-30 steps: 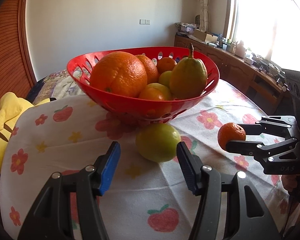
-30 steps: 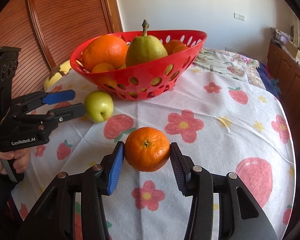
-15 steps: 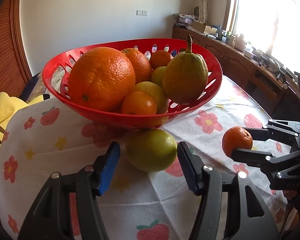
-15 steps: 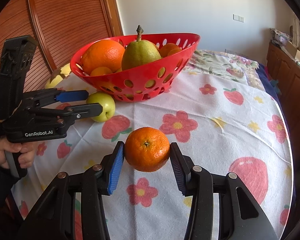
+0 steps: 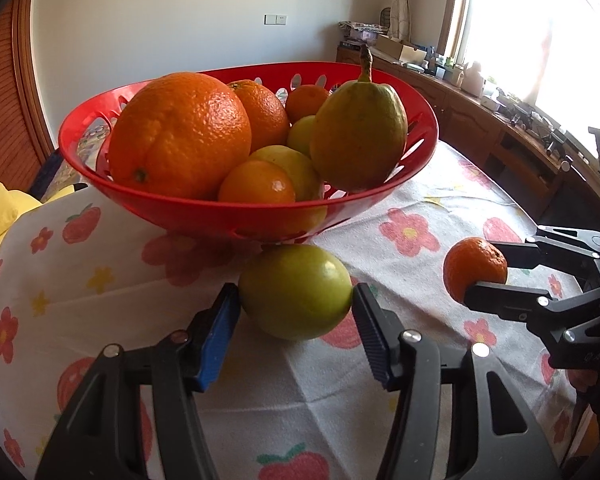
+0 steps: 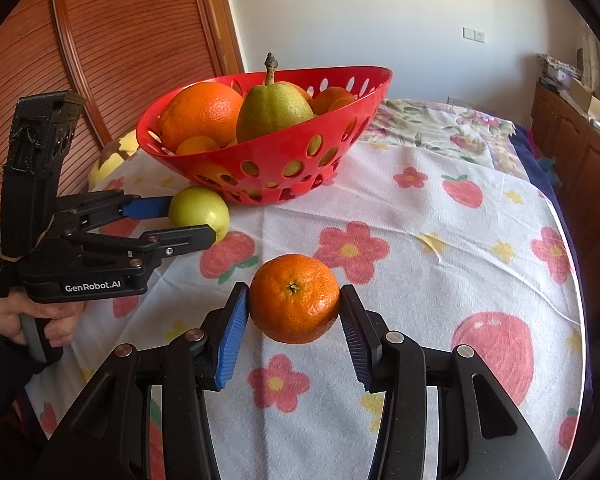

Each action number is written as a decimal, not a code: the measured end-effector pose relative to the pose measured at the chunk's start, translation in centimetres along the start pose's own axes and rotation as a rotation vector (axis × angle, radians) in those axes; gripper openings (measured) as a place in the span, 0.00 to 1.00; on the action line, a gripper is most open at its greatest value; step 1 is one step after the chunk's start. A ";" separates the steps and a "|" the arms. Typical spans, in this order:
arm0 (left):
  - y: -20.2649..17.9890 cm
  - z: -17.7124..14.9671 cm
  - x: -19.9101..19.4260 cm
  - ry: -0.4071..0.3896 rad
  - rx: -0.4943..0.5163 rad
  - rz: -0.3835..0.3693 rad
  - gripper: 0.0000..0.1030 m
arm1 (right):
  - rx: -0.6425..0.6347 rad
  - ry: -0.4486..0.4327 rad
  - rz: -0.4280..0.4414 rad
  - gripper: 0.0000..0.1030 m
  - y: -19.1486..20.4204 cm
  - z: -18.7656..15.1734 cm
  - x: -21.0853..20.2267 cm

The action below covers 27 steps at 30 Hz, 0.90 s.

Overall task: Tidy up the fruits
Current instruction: 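Grasp the mandarin with the right gripper while the left gripper grasps the yellow-green citrus, then carry the mandarin with the right gripper while the left gripper carries the citrus over the basket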

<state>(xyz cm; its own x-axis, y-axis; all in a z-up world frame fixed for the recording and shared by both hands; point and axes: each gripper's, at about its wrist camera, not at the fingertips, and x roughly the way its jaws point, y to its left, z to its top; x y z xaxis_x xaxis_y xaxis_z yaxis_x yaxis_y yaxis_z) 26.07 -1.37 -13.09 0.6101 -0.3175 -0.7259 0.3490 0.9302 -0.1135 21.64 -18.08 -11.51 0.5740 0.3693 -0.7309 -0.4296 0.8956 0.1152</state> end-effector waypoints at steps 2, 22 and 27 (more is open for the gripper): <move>0.1 -0.3 -0.3 0.003 0.000 0.000 0.54 | 0.001 0.002 -0.001 0.45 0.0 -0.1 0.0; 0.0 -1.5 -8.2 -0.106 0.026 -0.012 0.54 | -0.006 -0.016 -0.003 0.45 0.7 -0.2 -1.3; -0.5 -0.8 -9.9 -0.145 0.030 -0.010 0.54 | -0.011 -0.036 -0.008 0.45 0.8 0.4 -2.2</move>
<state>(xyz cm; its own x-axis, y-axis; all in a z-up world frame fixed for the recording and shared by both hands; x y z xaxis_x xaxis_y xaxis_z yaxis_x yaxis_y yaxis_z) 19.31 1.46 -6.41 0.7018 -0.3520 -0.6193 0.3754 0.9216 -0.0984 20.32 -18.09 -9.56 0.6024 0.3708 -0.7069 -0.4321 0.8960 0.1018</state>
